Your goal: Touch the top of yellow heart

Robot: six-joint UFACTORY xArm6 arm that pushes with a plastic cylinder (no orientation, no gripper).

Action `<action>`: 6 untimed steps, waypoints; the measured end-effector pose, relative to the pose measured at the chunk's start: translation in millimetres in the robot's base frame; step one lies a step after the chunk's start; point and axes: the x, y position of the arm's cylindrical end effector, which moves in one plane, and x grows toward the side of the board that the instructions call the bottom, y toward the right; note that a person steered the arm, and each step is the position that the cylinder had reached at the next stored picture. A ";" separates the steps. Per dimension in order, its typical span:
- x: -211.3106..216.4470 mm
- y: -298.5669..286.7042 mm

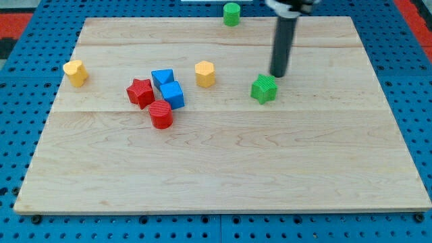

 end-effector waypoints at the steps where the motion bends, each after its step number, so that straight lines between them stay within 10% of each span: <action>1: 40.6 -49.7; 3: 95.0 -61.1; 4: 197.1 -112.8; 6: 208.2 -353.3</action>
